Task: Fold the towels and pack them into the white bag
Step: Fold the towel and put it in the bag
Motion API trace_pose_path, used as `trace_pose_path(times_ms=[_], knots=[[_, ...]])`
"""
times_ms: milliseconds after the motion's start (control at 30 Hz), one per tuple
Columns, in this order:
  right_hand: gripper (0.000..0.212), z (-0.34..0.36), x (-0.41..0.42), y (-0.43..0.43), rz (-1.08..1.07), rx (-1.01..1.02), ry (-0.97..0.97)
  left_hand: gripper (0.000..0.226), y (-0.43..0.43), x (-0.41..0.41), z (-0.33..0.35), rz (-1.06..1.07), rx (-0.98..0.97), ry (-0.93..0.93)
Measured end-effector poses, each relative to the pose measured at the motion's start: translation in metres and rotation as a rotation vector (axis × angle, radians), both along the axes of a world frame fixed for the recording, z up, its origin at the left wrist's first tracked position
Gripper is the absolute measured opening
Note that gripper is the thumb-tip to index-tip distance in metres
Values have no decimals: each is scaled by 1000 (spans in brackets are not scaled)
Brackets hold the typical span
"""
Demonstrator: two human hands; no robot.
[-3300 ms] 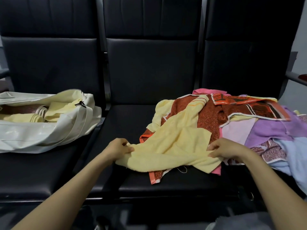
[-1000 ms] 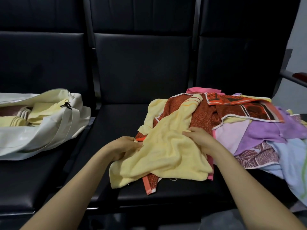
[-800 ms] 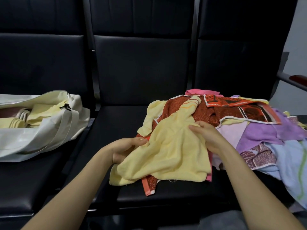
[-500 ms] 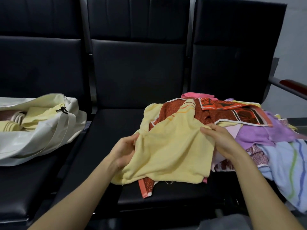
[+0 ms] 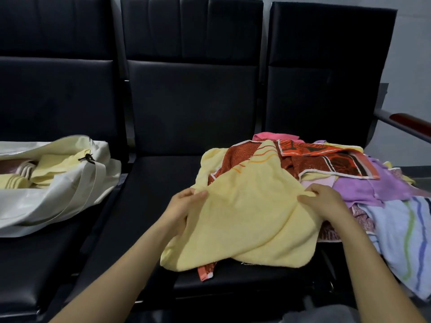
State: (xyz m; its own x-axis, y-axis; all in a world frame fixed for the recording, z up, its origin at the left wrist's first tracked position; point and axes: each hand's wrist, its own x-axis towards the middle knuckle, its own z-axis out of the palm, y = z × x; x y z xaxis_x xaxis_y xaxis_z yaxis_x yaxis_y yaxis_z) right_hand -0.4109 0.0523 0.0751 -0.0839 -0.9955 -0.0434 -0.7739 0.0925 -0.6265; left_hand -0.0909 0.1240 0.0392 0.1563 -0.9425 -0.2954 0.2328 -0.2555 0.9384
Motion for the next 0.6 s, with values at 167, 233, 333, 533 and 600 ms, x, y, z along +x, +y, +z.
trace_pose_path(times_ms=[167, 233, 333, 533, 600], knots=[[14, 0, -8, 4, 42, 83, -264, 25, 0, 25, 17, 3, 214, 224], [14, -3, -10, 5, 58, 48, -267, 18, 5, 32, 16, -54, 276, 87], [17, -8, -11, 7, 80, -24, -263, 10, 17, 32, 4, -91, 264, -175], [15, -10, -4, 20, 164, -78, -277, 9, 38, 22, -11, 140, -3, -674], [13, -7, -2, 24, 144, -110, -338, 8, 41, 24, -2, 201, -57, -569]])
